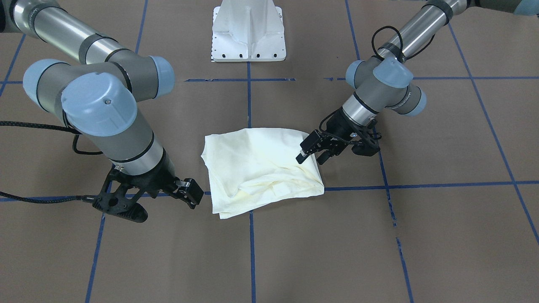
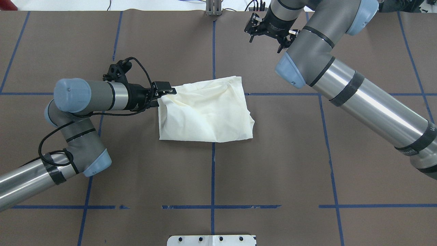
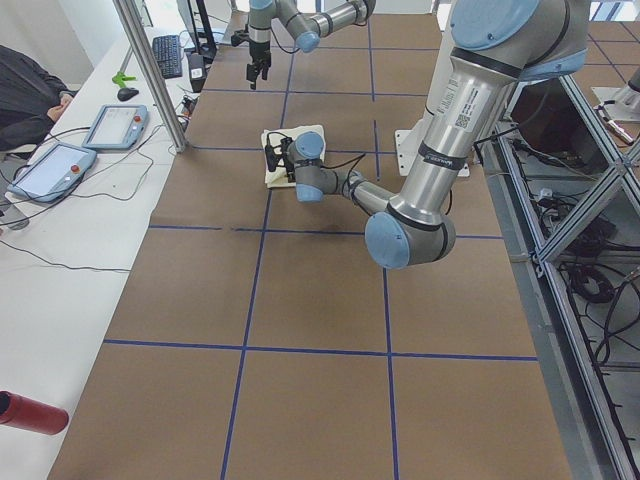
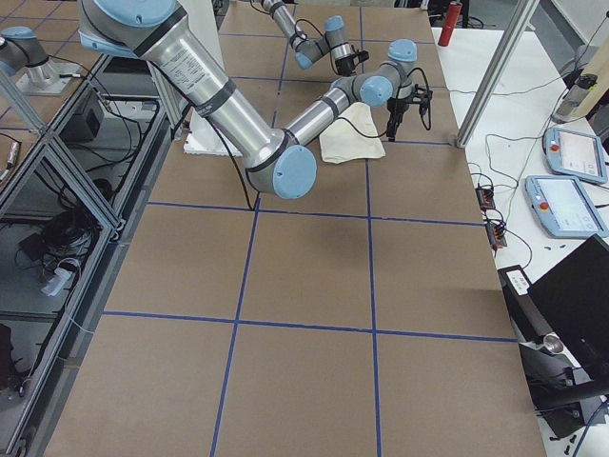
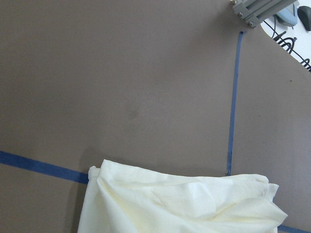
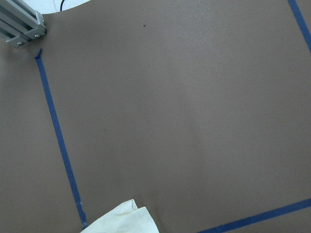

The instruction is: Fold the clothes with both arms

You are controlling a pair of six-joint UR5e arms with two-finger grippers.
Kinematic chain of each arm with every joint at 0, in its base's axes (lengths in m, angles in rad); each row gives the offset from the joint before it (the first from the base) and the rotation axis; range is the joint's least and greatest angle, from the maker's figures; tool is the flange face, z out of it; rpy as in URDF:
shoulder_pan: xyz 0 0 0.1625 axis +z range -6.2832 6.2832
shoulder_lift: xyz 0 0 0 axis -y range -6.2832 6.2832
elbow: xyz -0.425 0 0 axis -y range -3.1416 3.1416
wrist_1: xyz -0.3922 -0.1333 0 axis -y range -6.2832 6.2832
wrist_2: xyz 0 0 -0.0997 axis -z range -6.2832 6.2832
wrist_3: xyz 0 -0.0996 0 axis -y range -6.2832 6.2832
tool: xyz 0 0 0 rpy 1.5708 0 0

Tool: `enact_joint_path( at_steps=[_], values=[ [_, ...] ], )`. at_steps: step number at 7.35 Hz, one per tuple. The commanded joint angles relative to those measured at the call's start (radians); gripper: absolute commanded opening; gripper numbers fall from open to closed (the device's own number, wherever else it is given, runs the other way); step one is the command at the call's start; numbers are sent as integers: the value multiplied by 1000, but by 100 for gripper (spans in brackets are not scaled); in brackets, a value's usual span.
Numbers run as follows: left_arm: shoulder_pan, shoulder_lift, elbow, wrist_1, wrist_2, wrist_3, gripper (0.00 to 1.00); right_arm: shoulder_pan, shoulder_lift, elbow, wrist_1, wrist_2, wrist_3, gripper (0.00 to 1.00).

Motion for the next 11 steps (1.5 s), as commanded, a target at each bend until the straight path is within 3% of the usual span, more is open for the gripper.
enact_joint_path(
  at_steps=[1,3,5,6,7,10,11],
  values=[
    [32,-41,24,-25,-46,-16,100,14,-9,18,-10,10,-13,100],
    [71,-44,33,-39,-100,-3,100,20,-15,52,-48,11,-15,100],
    [76,-7,22,-80,-216,53,100,21,-15,58,-51,11,-15,100],
    [78,32,-31,-85,-235,44,100,21,-15,58,-51,11,-15,100],
    [81,60,-83,-82,-235,32,100,21,-15,58,-49,11,-15,100],
    [188,50,-93,-81,-220,-20,100,26,-16,56,-49,11,-19,100],
    [206,51,-99,-81,-174,-32,100,27,-21,58,-49,11,-27,100]
  ],
)
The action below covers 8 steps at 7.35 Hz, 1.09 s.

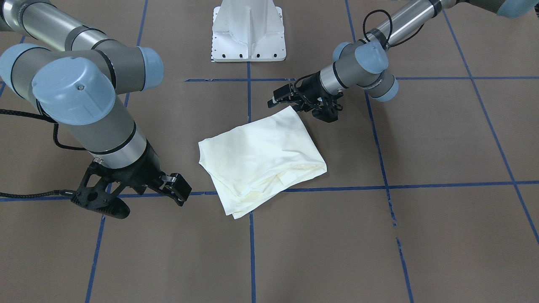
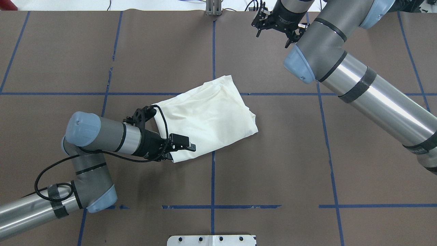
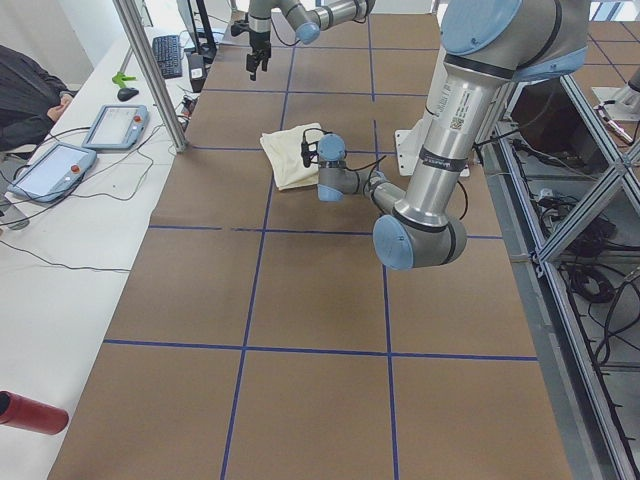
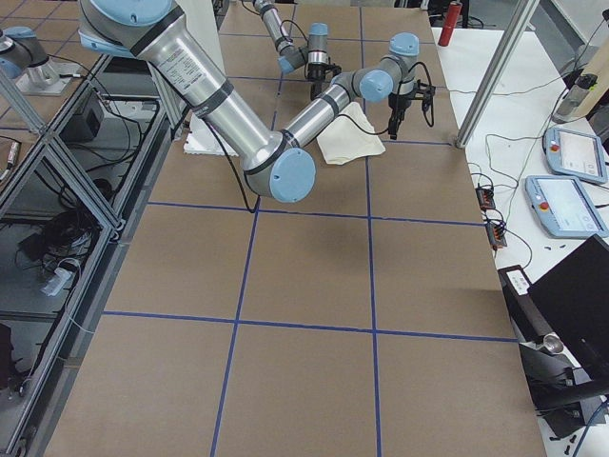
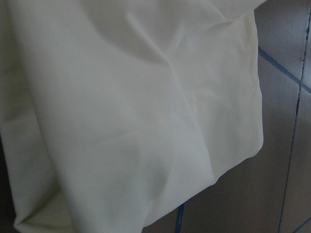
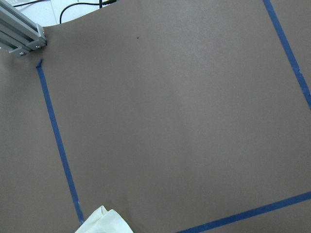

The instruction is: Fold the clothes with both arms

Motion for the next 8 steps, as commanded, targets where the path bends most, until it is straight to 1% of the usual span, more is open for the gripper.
enact_joint_path(
  at_steps=[1,2,3,4,6,8],
  values=[
    [57,11,-37,4,62,-33,100,3,-4,1,0,0,-7,100],
    [57,44,-86,9,61,-32,100,5,-10,7,2,2,-7,100],
    [54,113,-155,9,59,-27,100,5,-34,39,3,2,-21,100],
    [31,162,-198,12,61,-7,100,3,-75,91,3,2,-41,100],
    [-90,260,-228,13,58,132,100,3,-158,174,2,-8,-114,100],
    [-272,398,-237,13,52,349,100,35,-256,246,0,-17,-250,100]
  ],
)
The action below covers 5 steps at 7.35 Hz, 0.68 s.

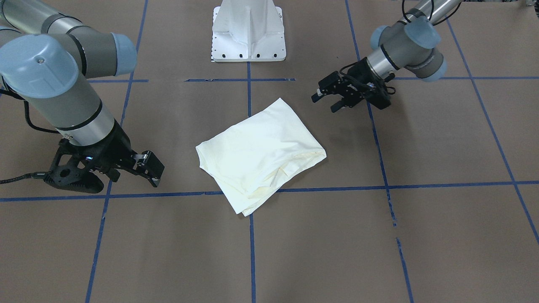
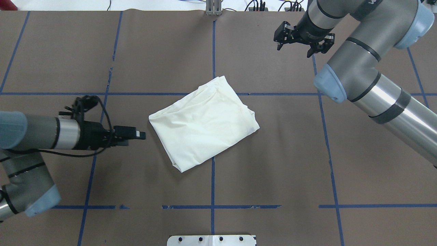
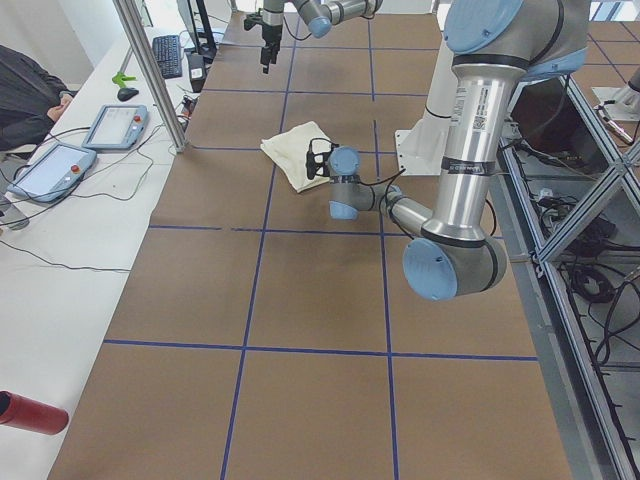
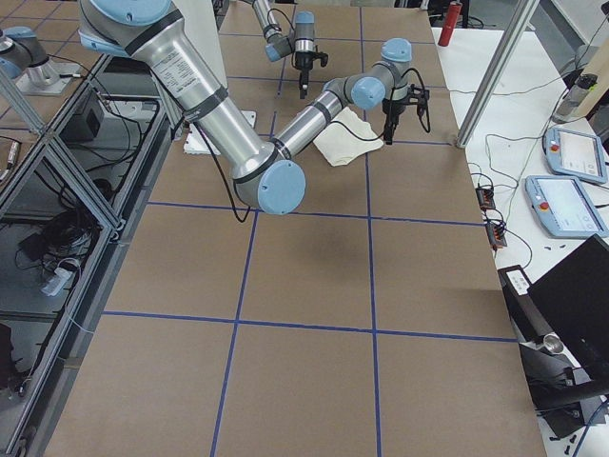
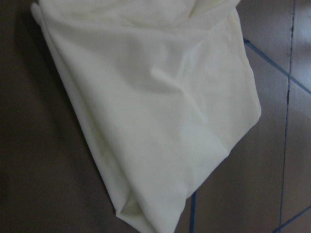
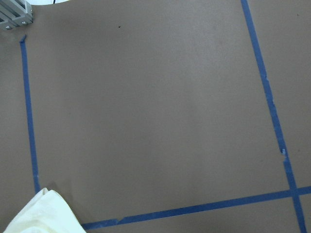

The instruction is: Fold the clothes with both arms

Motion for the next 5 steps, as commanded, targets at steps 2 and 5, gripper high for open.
enact_joint_path(
  at_steps=[2,5],
  values=[
    [-288,166,-9,55,-26,375,100,82,-197,102,-2,-6,-251,100],
    [-502,168,-6,361,-72,798,100,223,-418,138,1,15,-625,100]
  ],
)
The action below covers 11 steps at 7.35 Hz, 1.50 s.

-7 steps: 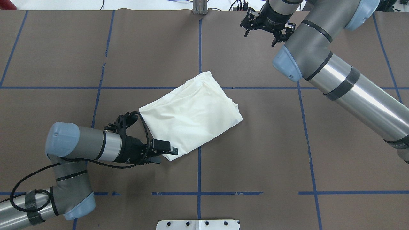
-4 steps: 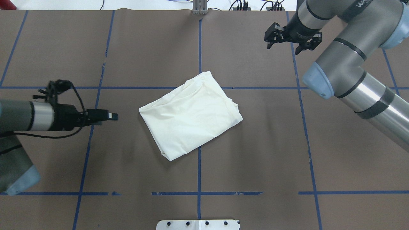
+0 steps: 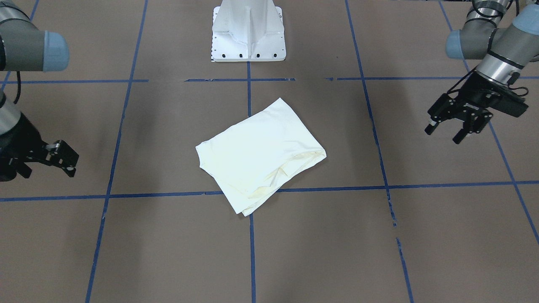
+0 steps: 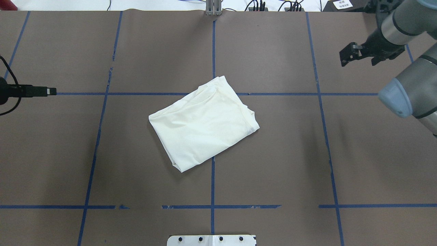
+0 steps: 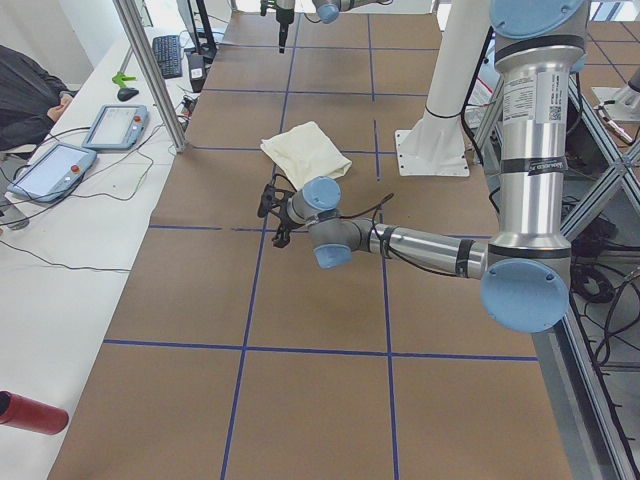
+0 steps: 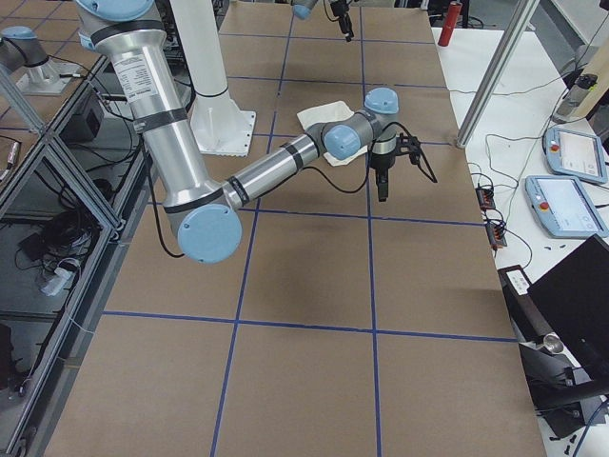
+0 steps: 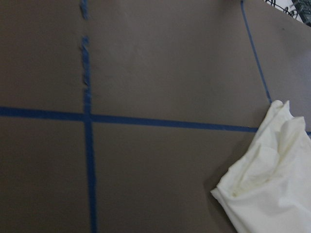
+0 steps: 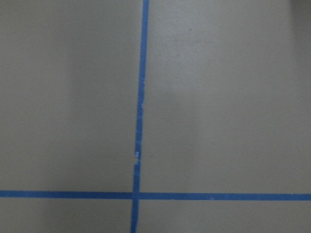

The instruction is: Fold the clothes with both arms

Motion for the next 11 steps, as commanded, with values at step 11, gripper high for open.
enact_joint_path(
  at_steps=[11],
  values=[
    [-495,33,102,768,-206,1134,100,397,-443,16,10,314,-622,100]
  ],
)
